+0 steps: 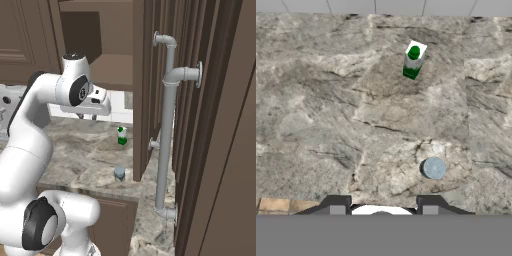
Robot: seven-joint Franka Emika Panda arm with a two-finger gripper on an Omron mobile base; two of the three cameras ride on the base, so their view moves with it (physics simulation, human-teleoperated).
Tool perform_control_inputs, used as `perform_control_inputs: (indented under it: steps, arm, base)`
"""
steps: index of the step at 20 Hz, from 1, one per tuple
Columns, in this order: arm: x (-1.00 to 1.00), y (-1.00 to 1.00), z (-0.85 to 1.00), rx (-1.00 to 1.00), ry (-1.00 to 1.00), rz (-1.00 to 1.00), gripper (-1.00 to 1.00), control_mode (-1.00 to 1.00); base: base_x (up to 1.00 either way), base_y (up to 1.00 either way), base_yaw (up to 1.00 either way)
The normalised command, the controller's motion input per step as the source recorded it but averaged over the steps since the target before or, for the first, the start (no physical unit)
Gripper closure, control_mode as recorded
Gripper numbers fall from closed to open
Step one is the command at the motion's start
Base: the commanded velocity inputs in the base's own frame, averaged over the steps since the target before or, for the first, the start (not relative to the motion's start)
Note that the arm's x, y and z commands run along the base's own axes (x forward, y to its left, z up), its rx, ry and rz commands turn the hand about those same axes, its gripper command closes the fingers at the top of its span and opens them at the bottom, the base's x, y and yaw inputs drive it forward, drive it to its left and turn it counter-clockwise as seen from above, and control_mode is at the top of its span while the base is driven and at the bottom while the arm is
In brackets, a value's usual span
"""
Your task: Restock the canned food cabinet by taking the new fresh canned food from the counter and placing it in the cabinet. Then, take the old canned food from the cabinet and place it on the counter.
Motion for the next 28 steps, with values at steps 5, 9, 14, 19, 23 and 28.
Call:
perform_control_inputs:
  steps: [5, 9, 14, 19, 23, 28]
  arm:
    - [0.00, 0.00, 0.00, 0.00, -0.01, 0.00, -1.00, -1.00]
    - [0.00, 0.00, 0.00, 0.00, 0.00, 0.00, -1.00, -1.00]
    - [-0.01, -0.21, -0.10, 0.00, 0.02, -0.03, -1.00, -1.00]
    - [-0.02, -0.40, -0.58, 0.00, 0.12, -0.10, -1.00, -1.00]
    - [0.00, -0.24, -0.79, 0.00, 0.23, -0.13, -1.00, -1.00]
    - [0.00, -0.27, -0.84, 0.00, 0.27, -0.14, -1.00, -1.00]
  base:
    - [0.00, 0.00, 0.00]
    - [0.00, 0.00, 0.00]
    - [0.00, 0.00, 0.00]
    - [0.00, 0.00, 0.00]
    - [0.00, 0.00, 0.00]
    - [0.00, 0.00, 0.00]
